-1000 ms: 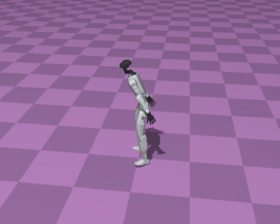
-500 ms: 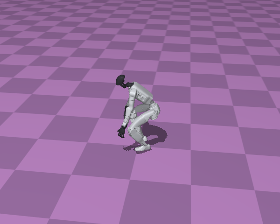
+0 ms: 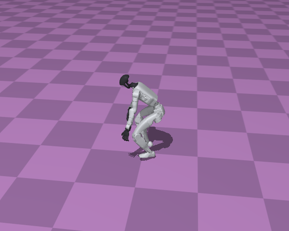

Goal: In place motions

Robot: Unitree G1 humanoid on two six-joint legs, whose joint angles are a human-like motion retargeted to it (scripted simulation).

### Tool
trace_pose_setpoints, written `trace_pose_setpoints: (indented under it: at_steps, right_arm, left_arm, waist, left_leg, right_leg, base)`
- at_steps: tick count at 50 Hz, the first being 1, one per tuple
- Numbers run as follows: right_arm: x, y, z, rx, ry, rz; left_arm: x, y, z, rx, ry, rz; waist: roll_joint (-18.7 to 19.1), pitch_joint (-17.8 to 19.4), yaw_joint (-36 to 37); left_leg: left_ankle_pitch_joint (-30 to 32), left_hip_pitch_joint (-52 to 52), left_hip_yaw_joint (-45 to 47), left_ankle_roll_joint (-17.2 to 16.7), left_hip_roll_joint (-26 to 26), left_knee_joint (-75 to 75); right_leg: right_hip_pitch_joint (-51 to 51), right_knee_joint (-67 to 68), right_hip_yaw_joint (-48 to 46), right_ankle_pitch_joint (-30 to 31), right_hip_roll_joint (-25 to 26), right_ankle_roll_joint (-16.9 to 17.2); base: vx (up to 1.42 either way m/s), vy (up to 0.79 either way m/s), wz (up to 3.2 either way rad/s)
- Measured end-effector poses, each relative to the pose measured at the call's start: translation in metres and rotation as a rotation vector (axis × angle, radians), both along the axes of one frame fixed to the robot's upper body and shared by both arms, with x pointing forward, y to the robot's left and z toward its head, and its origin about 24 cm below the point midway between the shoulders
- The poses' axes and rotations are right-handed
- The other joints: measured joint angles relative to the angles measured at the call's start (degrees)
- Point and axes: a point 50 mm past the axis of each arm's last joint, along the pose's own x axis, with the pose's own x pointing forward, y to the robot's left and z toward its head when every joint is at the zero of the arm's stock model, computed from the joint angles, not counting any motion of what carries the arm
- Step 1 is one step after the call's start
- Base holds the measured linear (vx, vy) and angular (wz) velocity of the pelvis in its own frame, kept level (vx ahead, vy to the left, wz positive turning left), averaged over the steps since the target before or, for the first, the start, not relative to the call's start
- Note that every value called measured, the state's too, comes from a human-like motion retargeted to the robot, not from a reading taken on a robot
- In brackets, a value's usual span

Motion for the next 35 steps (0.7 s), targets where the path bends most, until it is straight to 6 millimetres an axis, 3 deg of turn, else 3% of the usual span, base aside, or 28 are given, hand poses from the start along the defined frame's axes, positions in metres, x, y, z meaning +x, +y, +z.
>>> trace_pose_setpoints:
  at_steps: [4, 8, 11, 14, 17, 20, 23, 25, 27, 30, 35]
  right_arm:
    - [-0.031, -0.020, -0.063, 0.024, 0.137, -0.124]
    - [-0.084, -0.041, -0.133, 0.089, 0.314, -0.342]
    - [-0.142, -0.051, -0.185, 0.162, 0.483, -0.519]
    - [-0.216, -0.054, -0.230, 0.205, 0.678, -0.702]
    - [-0.298, -0.052, -0.258, 0.221, 0.866, -0.865]
    - [-0.371, -0.055, -0.267, 0.186, 1.033, -0.984]
    - [-0.414, -0.051, -0.267, 0.155, 1.148, -1.062]
    - [-0.424, -0.048, -0.267, 0.154, 1.188, -1.076]
    - [-0.414, -0.049, -0.268, 0.150, 1.157, -1.044]
    - [-0.380, -0.055, -0.267, 0.122, 1.051, -0.965]
    - [-0.300, -0.057, -0.258, 0.155, 0.825, -0.813]
  left_arm:
    - [-0.037, 0.009, -0.061, -0.091, 0.137, 0.082]
    - [-0.087, -0.006, -0.130, -0.279, 0.264, 0.203]
    - [-0.131, -0.025, -0.175, -0.402, 0.357, 0.278]
    - [-0.190, -0.047, -0.216, -0.560, 0.456, 0.409]
    - [-0.261, -0.058, -0.245, -0.604, 0.616, 0.501]
    - [-0.326, -0.061, -0.259, -0.554, 0.803, 0.537]
    - [-0.361, -0.068, -0.263, -0.607, 0.904, 0.622]
    - [-0.367, -0.083, -0.265, -0.732, 0.902, 0.761]
    - [-0.361, -0.097, -0.267, -0.873, 0.843, 0.898]
    - [-0.335, -0.099, -0.265, -0.940, 0.750, 0.922]
    - [-0.260, -0.062, -0.246, -0.773, 0.565, 0.706]
  waist:
    - [1.39, -0.07, -0.78]
    - [1.94, -0.56, -2.59]
    - [1.10, -1.31, -3.71]
    - [0.43, -3.68, -3.61]
    - [0.20, -7.28, -4.90]
    - [0.02, -11.88, -5.98]
    - [-0.43, -14.10, -6.25]
    - [-0.64, -13.63, -5.35]
    - [-0.69, -12.85, -4.67]
    - [-0.62, -13.37, -4.78]
    - [0.22, -14.79, -7.39]
  left_leg:
    - [4.51, 15.40, 2.39, -3.45, -1.02, -16.92]
    - [12.25, 32.18, 8.30, -3.48, -4.98, -38.64]
    - [18.77, 45.22, 14.31, -3.12, -8.95, -55.56]
    - [23.59, 57.24, 18.63, -3.51, -13.00, -70.30]
    - [26.52, 66.44, 19.53, -3.82, -16.42, -80.59]
    - [27.25, 70.96, 19.16, -2.94, -19.62, -85.24]
    - [26.88, 70.85, 17.64, -3.18, -20.37, -84.09]
    - [26.15, 70.34, 17.56, -3.15, -20.03, -82.00]
    - [25.09, 69.85, 18.46, -3.11, -19.04, -80.03]
    - [22.04, 65.92, 19.72, -3.45, -16.82, -74.71]
    - [13.15, 48.28, 12.38, -4.57, -12.23, -52.88]
  right_leg:
    - [16.22, -19.25, -1.27, 5.46, 2.21, 3.15]
    - [32.93, -41.46, -2.89, 13.29, 3.07, 5.48]
    - [44.56, -56.18, -3.94, 18.57, 2.72, 7.00]
    - [54.56, -66.64, -6.49, 21.98, 2.20, 8.61]
    - [63.13, -74.20, -9.80, 23.84, 2.73, 9.16]
    - [68.94, -78.89, -13.93, 24.55, 3.09, 9.97]
    - [68.66, -76.19, -13.30, 22.68, 1.34, 9.93]
    - [68.03, -73.35, -13.53, 21.02, 0.56, 9.75]
    - [65.58, -68.47, -11.96, 18.87, 0.00, 9.45]
    - [58.02, -58.67, -7.59, 14.41, -1.07, 9.35]
    - [46.01, -43.40, -6.62, 6.83, -3.94, 9.81]
  base:
    - [0.18, 0.01, 0.10]
    - [0.11, 0.03, 0.49]
    - [0.10, 0.01, 0.46]
    - [0.25, 0.02, 0.15]
    - [0.39, 0.07, 0.26]
    - [0.50, 0.08, 0.38]
    - [0.27, 0.00, 0.45]
    - [0.04, -0.01, 0.06]
    - [-0.08, 0.03, -0.45]
    - [-0.12, 0.06, -0.39]
    - [-0.20, 0.00, 0.39]
